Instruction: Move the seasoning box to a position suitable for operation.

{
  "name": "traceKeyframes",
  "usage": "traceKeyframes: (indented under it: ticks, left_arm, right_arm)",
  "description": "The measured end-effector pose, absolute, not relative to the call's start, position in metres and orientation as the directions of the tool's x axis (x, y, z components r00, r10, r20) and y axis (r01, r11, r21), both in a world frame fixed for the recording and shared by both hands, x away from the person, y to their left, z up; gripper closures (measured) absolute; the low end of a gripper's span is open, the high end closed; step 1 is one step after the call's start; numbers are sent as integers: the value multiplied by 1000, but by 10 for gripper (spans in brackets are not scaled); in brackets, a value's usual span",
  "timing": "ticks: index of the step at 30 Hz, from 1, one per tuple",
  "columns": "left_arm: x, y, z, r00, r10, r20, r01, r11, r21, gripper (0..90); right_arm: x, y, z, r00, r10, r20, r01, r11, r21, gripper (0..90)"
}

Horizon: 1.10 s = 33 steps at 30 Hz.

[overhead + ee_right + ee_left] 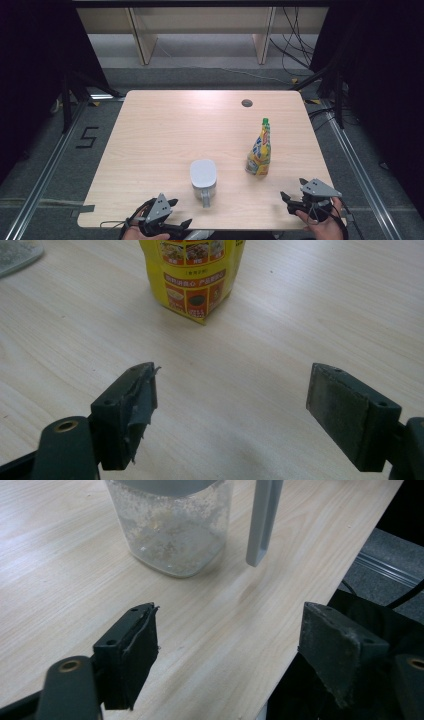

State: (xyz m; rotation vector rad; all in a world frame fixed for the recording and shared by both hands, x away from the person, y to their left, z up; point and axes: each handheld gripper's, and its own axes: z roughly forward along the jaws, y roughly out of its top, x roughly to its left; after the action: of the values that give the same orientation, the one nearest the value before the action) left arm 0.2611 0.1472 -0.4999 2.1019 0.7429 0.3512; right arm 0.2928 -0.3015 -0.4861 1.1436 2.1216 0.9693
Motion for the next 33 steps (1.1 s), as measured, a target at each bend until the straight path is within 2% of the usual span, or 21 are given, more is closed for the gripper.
traceKeyframes:
  ticks: [4,10,11,13,14,17,22,23,27,32,33]
  left_arm:
    - [259,145,-500,769,636,-63,412,-418,810,203]
    - [260,145,-500,774,633,-7,373,-448,812,196]
    - [260,144,-500,769,637,-55,403,-415,816,196]
    - [261,142,-499,764,641,-74,402,-383,831,205]
    - [261,137,-498,748,657,-95,419,-356,835,208]
    - [261,134,-496,745,662,-79,406,-357,841,215]
    - [262,120,-499,726,682,-81,417,-343,842,210]
    - [263,113,-501,739,671,-63,390,-350,851,226]
    - [262,105,-500,752,656,-68,384,-351,854,304]
    - [266,90,-503,764,644,-45,364,-372,854,322]
    - [267,85,-506,753,656,-49,369,-360,857,358]
  right_arm:
    - [292,-302,-486,-492,863,-120,473,380,795,213]
    - [292,-302,-486,-491,863,-120,474,380,794,210]
    - [292,-302,-486,-491,863,-120,474,380,794,210]
    - [293,-302,-486,-492,861,-129,471,388,792,209]
    - [291,-299,-486,-481,872,-89,507,360,783,208]
    - [293,-301,-487,-491,862,-129,472,388,792,208]
    - [293,-301,-487,-494,860,-129,473,390,790,208]
    - [292,-301,-487,-492,864,-106,490,376,787,208]
    - [294,-301,-487,-496,858,-132,472,394,789,207]
    - [294,-300,-487,-507,852,-132,467,400,788,206]
    - [294,-300,-487,-510,850,-135,465,404,787,206]
